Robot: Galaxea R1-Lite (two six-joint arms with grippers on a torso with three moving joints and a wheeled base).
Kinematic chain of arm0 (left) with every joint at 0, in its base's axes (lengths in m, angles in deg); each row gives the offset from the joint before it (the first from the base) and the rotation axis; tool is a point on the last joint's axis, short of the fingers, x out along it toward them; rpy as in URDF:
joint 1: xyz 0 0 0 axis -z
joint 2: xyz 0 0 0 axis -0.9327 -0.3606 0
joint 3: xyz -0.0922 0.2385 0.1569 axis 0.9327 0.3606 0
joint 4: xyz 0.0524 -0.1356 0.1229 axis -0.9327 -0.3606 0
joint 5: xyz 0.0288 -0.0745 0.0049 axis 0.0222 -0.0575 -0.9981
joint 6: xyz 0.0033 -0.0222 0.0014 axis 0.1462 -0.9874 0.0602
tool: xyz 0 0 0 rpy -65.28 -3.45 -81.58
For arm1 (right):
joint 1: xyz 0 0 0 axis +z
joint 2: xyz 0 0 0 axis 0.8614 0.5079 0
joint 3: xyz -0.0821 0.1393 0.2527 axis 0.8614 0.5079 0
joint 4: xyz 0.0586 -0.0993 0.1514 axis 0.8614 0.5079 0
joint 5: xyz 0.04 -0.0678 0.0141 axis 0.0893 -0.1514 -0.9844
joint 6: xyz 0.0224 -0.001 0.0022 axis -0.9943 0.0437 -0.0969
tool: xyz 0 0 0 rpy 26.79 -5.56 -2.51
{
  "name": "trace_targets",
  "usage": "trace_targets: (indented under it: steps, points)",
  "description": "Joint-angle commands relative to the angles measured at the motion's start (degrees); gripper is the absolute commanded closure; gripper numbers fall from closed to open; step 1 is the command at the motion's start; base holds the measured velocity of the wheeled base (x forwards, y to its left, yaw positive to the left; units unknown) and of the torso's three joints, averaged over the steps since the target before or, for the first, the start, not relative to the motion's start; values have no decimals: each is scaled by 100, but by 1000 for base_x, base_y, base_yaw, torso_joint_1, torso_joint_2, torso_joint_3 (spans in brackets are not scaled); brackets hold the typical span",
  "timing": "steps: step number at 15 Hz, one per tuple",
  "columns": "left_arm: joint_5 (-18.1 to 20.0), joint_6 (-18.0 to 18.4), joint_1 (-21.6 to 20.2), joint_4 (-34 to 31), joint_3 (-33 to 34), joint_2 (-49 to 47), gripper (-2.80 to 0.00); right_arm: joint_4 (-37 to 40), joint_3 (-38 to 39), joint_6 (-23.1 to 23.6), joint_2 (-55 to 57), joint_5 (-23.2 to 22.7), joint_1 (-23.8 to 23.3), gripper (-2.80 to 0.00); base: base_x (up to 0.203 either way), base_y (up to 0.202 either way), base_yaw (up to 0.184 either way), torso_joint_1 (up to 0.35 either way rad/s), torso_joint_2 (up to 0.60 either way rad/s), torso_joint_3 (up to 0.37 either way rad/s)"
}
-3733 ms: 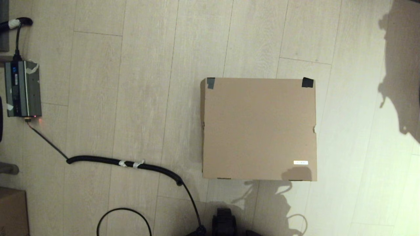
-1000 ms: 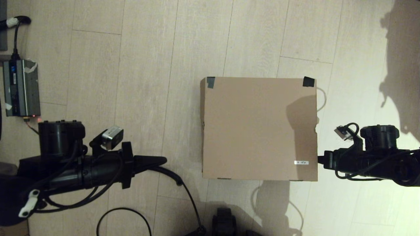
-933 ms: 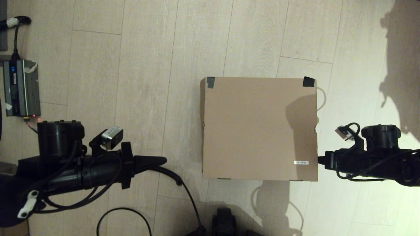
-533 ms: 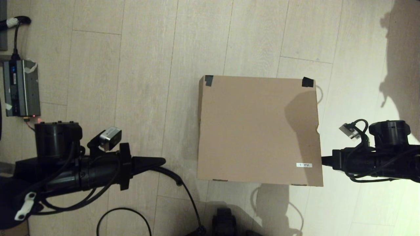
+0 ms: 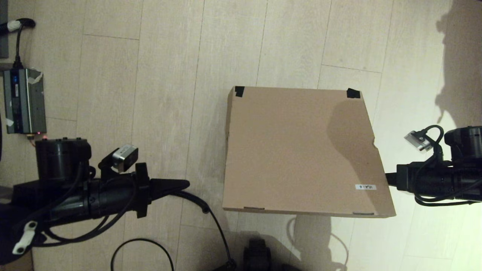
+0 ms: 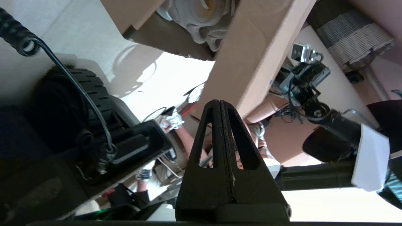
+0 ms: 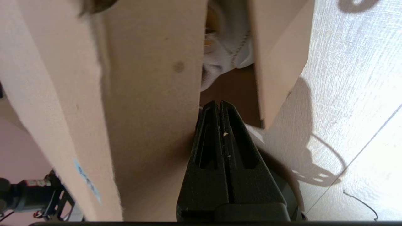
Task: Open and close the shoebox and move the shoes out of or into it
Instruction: Open the shoe box
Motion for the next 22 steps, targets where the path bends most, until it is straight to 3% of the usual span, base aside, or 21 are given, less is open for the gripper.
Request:
trace_targets:
  steps: [1,4,9,14,18,22]
  points:
    - [21,-116,23,17,13,126,0,71,-7,-6,-402,-26,-14,0,0,0,0,0,0,0]
    - [35,-695,220,37,73,405,0,482,-252,-20,-788,-33,-81,0,0,0,0,0,0,0]
    - [39,-786,1309,78,-9,473,0,1214,-1236,-360,-1127,-77,-90,0,0,0,0,0,0,0]
    - [56,-788,1593,171,-314,220,0,1519,-1677,-433,-1131,-70,-93,0,0,0,0,0,0,0]
    - [57,-927,1704,1351,-530,-218,0,1515,-1845,-524,-982,-44,-88,0,0,0,0,0,0,0]
    - [57,-1072,1817,2107,-542,-489,0,1519,-1897,-537,-938,-42,-79,0,0,0,0,0,0,0]
